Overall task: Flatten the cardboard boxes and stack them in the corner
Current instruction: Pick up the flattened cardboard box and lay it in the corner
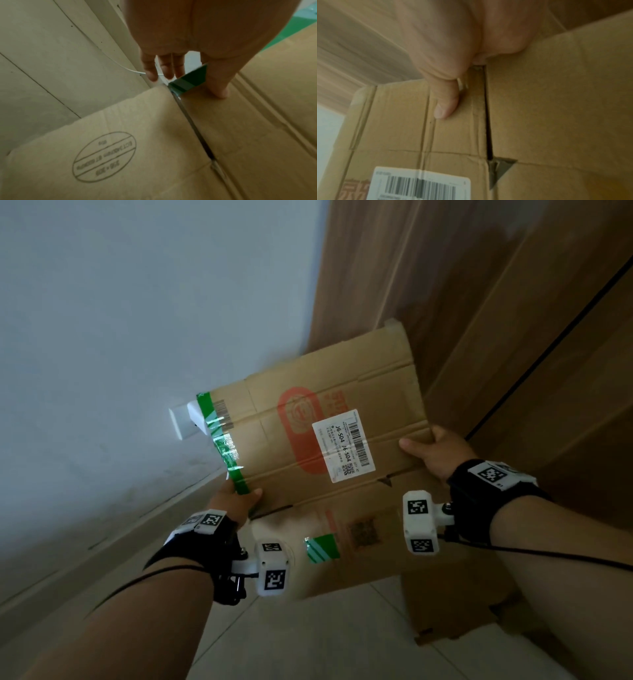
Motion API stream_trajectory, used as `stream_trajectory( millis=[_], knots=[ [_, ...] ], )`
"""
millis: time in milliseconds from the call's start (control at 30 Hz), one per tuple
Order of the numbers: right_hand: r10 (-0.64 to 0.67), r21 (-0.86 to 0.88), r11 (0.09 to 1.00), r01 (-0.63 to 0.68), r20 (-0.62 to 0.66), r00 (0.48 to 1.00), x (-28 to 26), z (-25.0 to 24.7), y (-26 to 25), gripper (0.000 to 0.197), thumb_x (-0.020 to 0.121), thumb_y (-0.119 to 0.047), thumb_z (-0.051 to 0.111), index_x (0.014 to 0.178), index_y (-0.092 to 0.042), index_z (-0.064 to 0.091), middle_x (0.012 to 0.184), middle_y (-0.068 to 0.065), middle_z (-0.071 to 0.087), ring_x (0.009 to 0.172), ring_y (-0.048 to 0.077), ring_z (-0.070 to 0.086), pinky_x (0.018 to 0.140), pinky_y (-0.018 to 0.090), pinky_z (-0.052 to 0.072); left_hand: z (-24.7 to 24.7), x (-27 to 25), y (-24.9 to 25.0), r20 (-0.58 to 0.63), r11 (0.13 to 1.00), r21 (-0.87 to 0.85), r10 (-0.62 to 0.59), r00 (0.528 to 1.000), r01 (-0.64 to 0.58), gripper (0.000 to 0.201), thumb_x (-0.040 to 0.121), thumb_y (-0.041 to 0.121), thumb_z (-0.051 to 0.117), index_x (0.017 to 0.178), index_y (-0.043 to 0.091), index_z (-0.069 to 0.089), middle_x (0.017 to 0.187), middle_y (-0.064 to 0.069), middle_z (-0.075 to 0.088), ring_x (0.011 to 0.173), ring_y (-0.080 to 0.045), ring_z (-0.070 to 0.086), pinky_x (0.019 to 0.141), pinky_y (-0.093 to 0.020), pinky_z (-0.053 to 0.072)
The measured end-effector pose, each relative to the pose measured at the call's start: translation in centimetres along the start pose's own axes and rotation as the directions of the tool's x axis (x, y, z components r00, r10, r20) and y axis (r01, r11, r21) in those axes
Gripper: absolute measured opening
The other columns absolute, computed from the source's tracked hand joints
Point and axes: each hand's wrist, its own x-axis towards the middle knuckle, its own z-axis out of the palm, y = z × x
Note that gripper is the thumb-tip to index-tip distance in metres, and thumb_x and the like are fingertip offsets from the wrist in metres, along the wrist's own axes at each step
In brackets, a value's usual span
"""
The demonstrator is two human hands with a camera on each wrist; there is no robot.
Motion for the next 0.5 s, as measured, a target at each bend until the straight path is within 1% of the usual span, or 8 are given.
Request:
stream_trajectory(
  millis=[67, 133, 167, 233, 267, 300, 400, 500],
  knots=[
    [0.019, -0.042, 0.999, -0.019, -0.003, 1.000, 0.9, 0.9, 1.2, 0.041, 0.085, -0.027, 0.064, 0.121, -0.010, 0.057, 0.124, 0.011, 0.063, 0.105, 0.026, 0.059, 0.088, 0.032, 0.046, 0.6, 0.9, -1.4, 0.007, 0.997, -0.077, -0.026, 1.000, 0.026, 0.053, 0.075, 0.029, 0.067, 0.125, 0.020, 0.053, 0.120, -0.015, 0.063, 0.110, -0.036, 0.060, 0.099, -0.051, 0.048],
    [0.059, -0.081, 0.995, -0.059, -0.004, 0.998, 1.6, 1.9, 2.5, 0.044, 0.085, -0.028, 0.063, 0.125, -0.012, 0.054, 0.129, 0.011, 0.060, 0.114, 0.029, 0.057, 0.093, 0.034, 0.045, 1.1, 1.9, -3.0, 0.016, 0.990, -0.137, -0.043, 0.999, 0.045, 0.046, 0.080, 0.024, 0.064, 0.125, 0.028, 0.052, 0.110, -0.011, 0.064, 0.104, -0.033, 0.062, 0.097, -0.050, 0.049],
    [0.085, -0.087, 0.993, -0.084, -0.001, 0.996, 1.8, 2.3, 3.2, 0.048, 0.086, -0.027, 0.063, 0.130, -0.012, 0.050, 0.131, 0.010, 0.058, 0.116, 0.030, 0.055, 0.094, 0.034, 0.043, 1.4, 2.5, -3.9, 0.016, 0.986, -0.155, -0.054, 0.998, 0.056, 0.041, 0.080, 0.024, 0.063, 0.119, 0.032, 0.053, 0.107, -0.009, 0.065, 0.102, -0.032, 0.062, 0.096, -0.050, 0.050],
    [0.152, -0.085, 0.985, -0.149, 0.031, 0.988, 2.6, 3.2, 5.1, 0.058, 0.085, -0.025, 0.064, 0.137, -0.012, 0.042, 0.136, 0.010, 0.054, 0.119, 0.030, 0.053, 0.095, 0.034, 0.043, 1.9, 4.0, -6.2, 0.020, 0.980, -0.173, -0.101, 0.995, 0.103, 0.033, 0.070, 0.036, 0.065, 0.101, 0.039, 0.058, 0.109, -0.008, 0.067, 0.102, -0.034, 0.063, 0.093, -0.053, 0.050],
    [0.186, -0.094, 0.979, -0.181, 0.049, 0.981, 2.8, 3.5, 6.0, 0.062, 0.085, -0.025, 0.065, 0.140, -0.013, 0.039, 0.137, 0.011, 0.052, 0.120, 0.030, 0.053, 0.093, 0.034, 0.043, 2.1, 4.9, -7.5, 0.021, 0.974, -0.185, -0.130, 0.991, 0.132, 0.031, 0.065, 0.039, 0.066, 0.094, 0.039, 0.058, 0.111, -0.010, 0.067, 0.102, -0.036, 0.063, 0.093, -0.054, 0.050],
    [0.221, -0.107, 0.971, -0.213, 0.064, 0.973, 2.7, 3.8, 6.8, 0.064, 0.084, -0.026, 0.065, 0.141, -0.014, 0.037, 0.138, 0.011, 0.050, 0.120, 0.031, 0.052, 0.090, 0.033, 0.042, 2.4, 5.2, -8.4, 0.025, 0.967, -0.208, -0.146, 0.989, 0.148, 0.029, 0.065, 0.038, 0.066, 0.093, 0.038, 0.058, 0.114, -0.011, 0.067, 0.102, -0.037, 0.063, 0.092, -0.055, 0.050],
    [0.321, -0.153, 0.939, -0.309, 0.059, 0.945, 3.0, 4.4, 9.8, 0.066, 0.084, -0.029, 0.065, 0.141, -0.014, 0.035, 0.142, 0.013, 0.046, 0.123, 0.034, 0.049, 0.094, 0.038, 0.043, 3.3, 3.8, -8.8, 0.003, 0.960, -0.238, -0.154, 0.988, 0.150, 0.028, 0.078, 0.024, 0.064, 0.105, 0.027, 0.056, 0.114, -0.012, 0.065, 0.105, -0.038, 0.062, 0.094, -0.056, 0.049],
    [0.396, -0.166, 0.908, -0.385, 0.040, 0.917, 2.9, 4.8, 12.0, 0.064, 0.085, -0.026, 0.065, 0.140, -0.013, 0.036, 0.140, 0.015, 0.047, 0.121, 0.036, 0.050, 0.090, 0.039, 0.044, 4.5, 2.6, -9.0, -0.013, 0.964, -0.228, -0.142, 0.990, 0.135, 0.014, 0.080, 0.026, 0.062, 0.088, 0.035, 0.055, 0.106, -0.012, 0.066, 0.100, -0.037, 0.062, 0.091, -0.057, 0.050]
  ],
)
